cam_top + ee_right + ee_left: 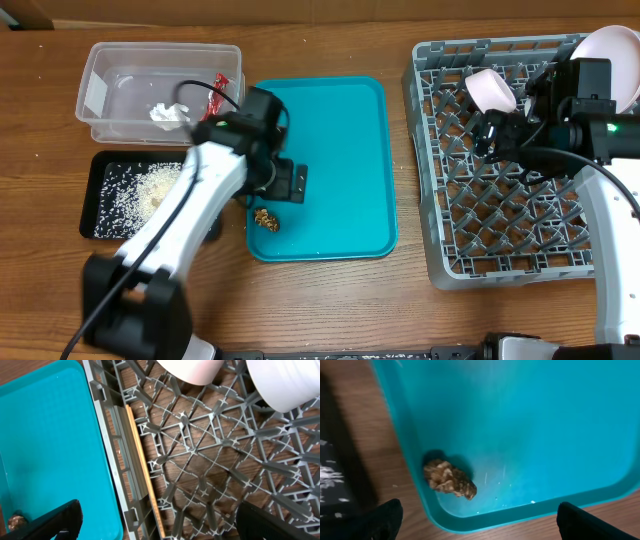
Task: Sort waste into correct bins and load items into the dishwasher
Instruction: 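Reach left gripper to the teal tray and grasp the brown scrap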
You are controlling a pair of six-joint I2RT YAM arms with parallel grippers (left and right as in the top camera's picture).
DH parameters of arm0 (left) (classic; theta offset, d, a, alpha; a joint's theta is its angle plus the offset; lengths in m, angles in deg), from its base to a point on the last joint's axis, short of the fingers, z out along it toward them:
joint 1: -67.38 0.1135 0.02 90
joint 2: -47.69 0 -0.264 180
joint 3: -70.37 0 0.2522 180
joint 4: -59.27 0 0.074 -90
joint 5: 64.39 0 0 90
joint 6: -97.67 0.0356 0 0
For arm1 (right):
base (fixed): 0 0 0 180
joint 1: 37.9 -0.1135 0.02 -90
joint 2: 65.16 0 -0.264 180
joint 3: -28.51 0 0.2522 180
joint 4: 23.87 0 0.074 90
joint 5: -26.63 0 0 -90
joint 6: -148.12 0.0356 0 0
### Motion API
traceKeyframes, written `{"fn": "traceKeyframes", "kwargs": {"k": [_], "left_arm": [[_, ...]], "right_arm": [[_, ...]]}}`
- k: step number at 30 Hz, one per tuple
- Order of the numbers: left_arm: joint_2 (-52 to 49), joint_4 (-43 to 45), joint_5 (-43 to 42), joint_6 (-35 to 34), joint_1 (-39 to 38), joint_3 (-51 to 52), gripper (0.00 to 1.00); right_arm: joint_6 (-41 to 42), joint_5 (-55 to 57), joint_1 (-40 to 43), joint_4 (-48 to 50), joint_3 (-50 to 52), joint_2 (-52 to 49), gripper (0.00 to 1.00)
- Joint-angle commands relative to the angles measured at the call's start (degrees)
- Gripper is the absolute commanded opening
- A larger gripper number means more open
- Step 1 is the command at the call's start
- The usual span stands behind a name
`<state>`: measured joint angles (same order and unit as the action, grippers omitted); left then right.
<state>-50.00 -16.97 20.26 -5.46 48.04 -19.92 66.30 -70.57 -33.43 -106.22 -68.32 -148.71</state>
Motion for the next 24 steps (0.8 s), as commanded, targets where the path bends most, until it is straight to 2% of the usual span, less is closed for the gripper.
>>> {"fn": "traceKeyframes", "kwargs": {"k": [1, 8, 11, 18, 20, 24], "left_arm": [[-4.5, -1.1, 0.0, 1.1, -0.6, -0.4, 0.98], [-12.7, -2.3, 0.0, 1.1, -0.6, -0.4, 0.82], [-14.8, -2.5, -0.3, 1.1, -0.6, -0.4, 0.69], [-16.7, -3.3, -0.2, 1.1, -0.6, -0.4, 0.67], [-16.7, -3.3, -0.2, 1.1, -0.6, -0.4, 0.64], [-16.7, -3.4, -0.2, 1.1, -0.6, -0.4, 0.47]], "right_arm": [[0.4, -0.4, 0.2, 0.2, -0.1, -0.7, 1.0], [0.4, -0.4, 0.2, 0.2, -0.1, -0.8, 1.0], [0.4, -0.4, 0.2, 0.3, -0.1, -0.8, 1.0], [0.4, -0.4, 0.2, 0.4, -0.1, -0.8, 1.0], [0.4, -0.4, 0.2, 0.4, -0.1, -0.8, 1.0], [0.4, -0.4, 0.2, 0.3, -0.1, -0.8, 1.0]]}}
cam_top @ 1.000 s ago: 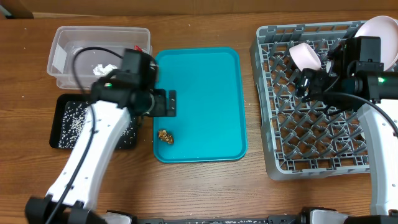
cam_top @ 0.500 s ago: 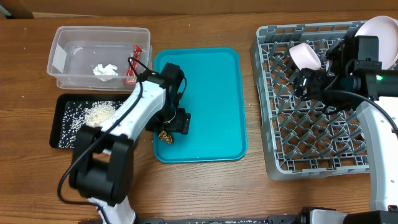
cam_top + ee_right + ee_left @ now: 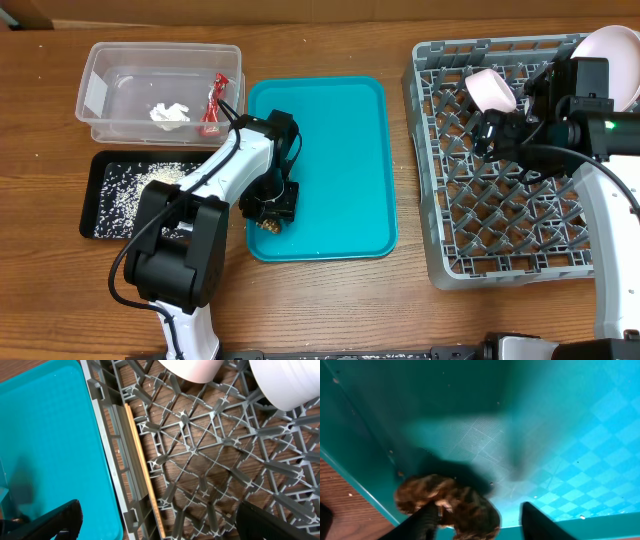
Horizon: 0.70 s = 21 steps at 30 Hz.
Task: Sort waste into correct bins and load items into the dishwasher
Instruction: 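Reach left gripper to the teal tray and grasp the brown scrap, then carry the brown scrap left and drop it onto the black tray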
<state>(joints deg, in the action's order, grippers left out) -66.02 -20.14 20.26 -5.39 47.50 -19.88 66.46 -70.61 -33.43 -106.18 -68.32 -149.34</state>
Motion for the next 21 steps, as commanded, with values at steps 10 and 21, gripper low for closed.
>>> {"fn": "traceKeyframes", "kwargs": {"k": [10, 21], "left_arm": [[-0.7, -0.4, -0.2, 1.0, 0.0, -0.5, 0.12], [2.2, -1.0, 2.1, -3.7, 0.1, -2.8, 0.04]], "right_arm": [[0.2, -0.3, 0.2, 0.3, -0.1, -0.1, 1.0], [0.2, -0.3, 0.2, -0.1, -0.1, -0.1, 1.0]]}}
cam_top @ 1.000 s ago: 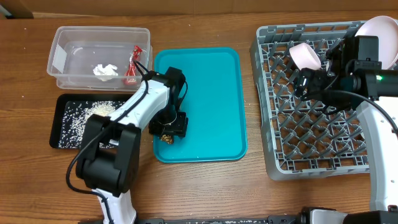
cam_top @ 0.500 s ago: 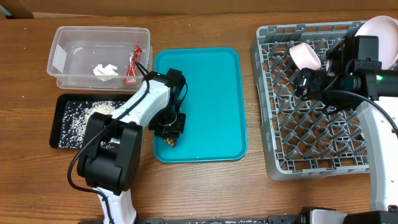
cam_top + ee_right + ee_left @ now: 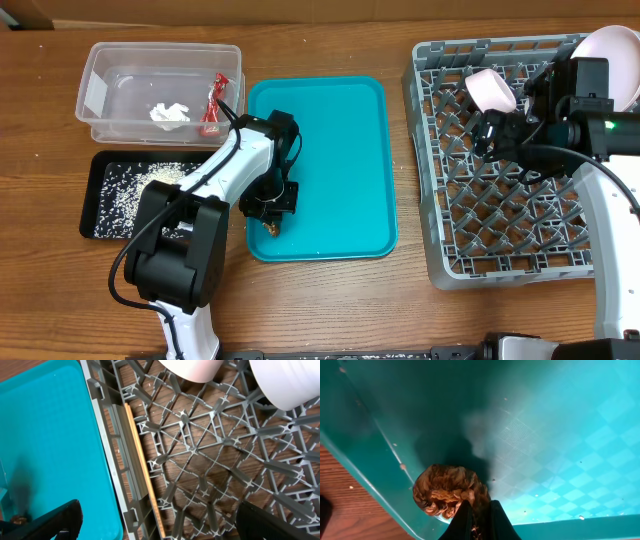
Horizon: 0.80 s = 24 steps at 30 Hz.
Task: Sort waste into correct bins and load items into the dishwasher
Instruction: 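Carry the brown scrap left and drop it onto the black tray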
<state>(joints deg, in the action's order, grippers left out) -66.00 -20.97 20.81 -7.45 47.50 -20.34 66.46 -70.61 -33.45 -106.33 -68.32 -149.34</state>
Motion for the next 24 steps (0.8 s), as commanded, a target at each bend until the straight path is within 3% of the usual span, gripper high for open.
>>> {"fn": "traceKeyframes", "kwargs": {"k": [1, 7, 13, 24], "left_arm": [[3.2, -0.3, 2.1, -1.7, 0.1, -3.0, 0.04], [11.8, -1.0, 7.6, -1.7, 2.1, -6.5, 0.04], [18.7, -0.8, 15.3, -3.6, 9.7, -6.6, 0.04], [15.3, 7.6, 15.7, -4.6, 26.1, -2.4, 0.04]], "right_arm": [[0.2, -0.3, 0.2, 0.0, -0.1, -0.1, 1.0], [0.2, -0.2, 0.2, 0.0, -0.1, -0.1, 1.0], [0.2, 0.8, 0.2, -0.6, -0.1, -0.1, 1.0], [0.3, 0.7, 0.2, -1.1, -0.1, -0.1, 1.0]]}}
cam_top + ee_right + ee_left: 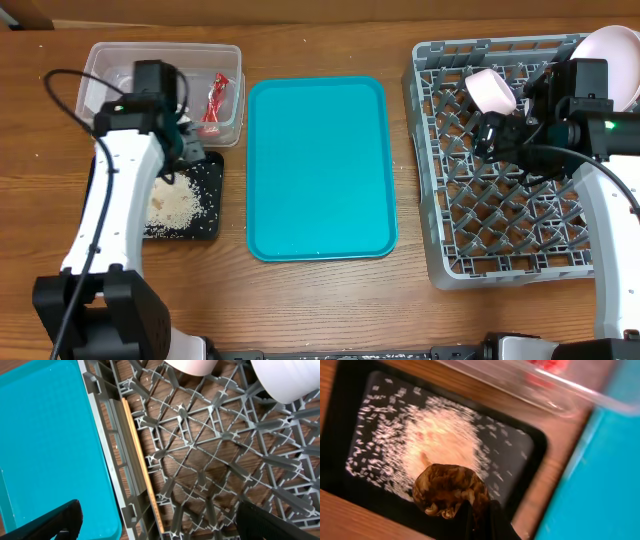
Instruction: Sort waste into correct bins and load items into the dishwasher
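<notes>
My left gripper (481,510) is shut on a brown crumpled food scrap (447,487), which hangs over the black tray (535,455) of rice. From overhead, that gripper (185,150) sits at the upper right of the black tray (205,205). The teal tray (320,165) holds nothing. My right gripper (157,520) is open above the left part of the grey dish rack (200,450), with nothing between its fingers. In the overhead view the right gripper (500,130) is below a pink cup (490,90).
A clear bin (110,80) at the back left holds a red wrapper (217,97) and white paper. A white bowl (610,50) stands in the rack's far right corner. A thin wooden stick (142,470) lies along the rack's left side.
My left gripper was shut on the brown scrap at the teal tray's near left corner. It now holds the scrap over the black rice tray. The teal tray is bare. The right arm has barely moved.
At first my left gripper was open above the scrap on the teal tray. Then it was down around the scrap, then shut on it. Now the scrap is off the teal tray and held over the black tray. The right gripper stayed open over the rack.
</notes>
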You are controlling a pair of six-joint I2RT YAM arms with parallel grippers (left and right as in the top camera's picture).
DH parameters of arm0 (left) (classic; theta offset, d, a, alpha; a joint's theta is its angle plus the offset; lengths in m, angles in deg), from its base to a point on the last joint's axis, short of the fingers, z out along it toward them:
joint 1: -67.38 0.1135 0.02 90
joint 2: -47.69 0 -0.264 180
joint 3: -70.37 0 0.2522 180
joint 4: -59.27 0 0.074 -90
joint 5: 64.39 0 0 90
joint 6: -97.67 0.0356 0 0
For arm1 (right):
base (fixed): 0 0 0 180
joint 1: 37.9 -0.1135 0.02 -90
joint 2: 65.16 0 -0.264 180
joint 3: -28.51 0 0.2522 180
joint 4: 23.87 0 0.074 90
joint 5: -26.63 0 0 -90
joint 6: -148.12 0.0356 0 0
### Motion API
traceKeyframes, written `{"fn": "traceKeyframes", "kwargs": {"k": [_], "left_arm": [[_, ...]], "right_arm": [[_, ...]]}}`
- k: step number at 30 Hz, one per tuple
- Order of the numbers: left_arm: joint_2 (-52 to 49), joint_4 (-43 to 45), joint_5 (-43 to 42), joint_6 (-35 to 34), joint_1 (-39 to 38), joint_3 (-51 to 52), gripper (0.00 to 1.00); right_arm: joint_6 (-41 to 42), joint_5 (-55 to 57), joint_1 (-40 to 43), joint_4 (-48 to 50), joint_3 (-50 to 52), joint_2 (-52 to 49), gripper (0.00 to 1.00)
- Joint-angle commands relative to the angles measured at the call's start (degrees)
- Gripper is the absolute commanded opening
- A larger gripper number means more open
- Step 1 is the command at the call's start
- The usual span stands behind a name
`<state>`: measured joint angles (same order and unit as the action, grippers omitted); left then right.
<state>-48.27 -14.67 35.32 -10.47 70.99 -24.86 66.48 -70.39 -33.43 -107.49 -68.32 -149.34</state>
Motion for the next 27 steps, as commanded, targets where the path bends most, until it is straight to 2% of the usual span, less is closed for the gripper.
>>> {"fn": "traceKeyframes", "kwargs": {"k": [1, 9, 14, 19, 20, 25, 27], "left_arm": [[-3.2, 2.3, 1.2, -1.6, 3.5, 2.8, 0.04], [-12.3, 5.7, 0.9, -1.6, 8.7, 4.5, 0.04], [-17.0, 5.4, 0.8, -1.6, 9.1, 4.5, 0.04], [-17.6, 5.4, 0.8, -1.6, 9.1, 4.5, 0.05], [-17.6, 5.4, 0.8, -1.6, 9.1, 4.5, 0.06], [-17.6, 2.8, 0.7, -1.4, 9.1, 3.0, 0.39], [-17.5, 0.6, 0.7, -1.4, 9.1, 0.9, 0.43]], "right_arm": [[0.2, 0.5, 0.2, -0.1, -0.1, -0.1, 1.0], [0.2, 0.5, 0.2, -0.1, -0.1, -0.1, 1.0], [0.2, 0.5, 0.2, -0.1, -0.1, -0.1, 1.0], [0.2, 0.5, 0.2, -0.1, -0.1, -0.1, 1.0], [0.2, 0.5, 0.2, -0.1, -0.1, -0.1, 1.0], [0.2, 0.5, 0.2, -0.1, -0.1, -0.1, 1.0], [0.2, 0.5, 0.2, -0.1, -0.1, -0.1, 1.0]]}}
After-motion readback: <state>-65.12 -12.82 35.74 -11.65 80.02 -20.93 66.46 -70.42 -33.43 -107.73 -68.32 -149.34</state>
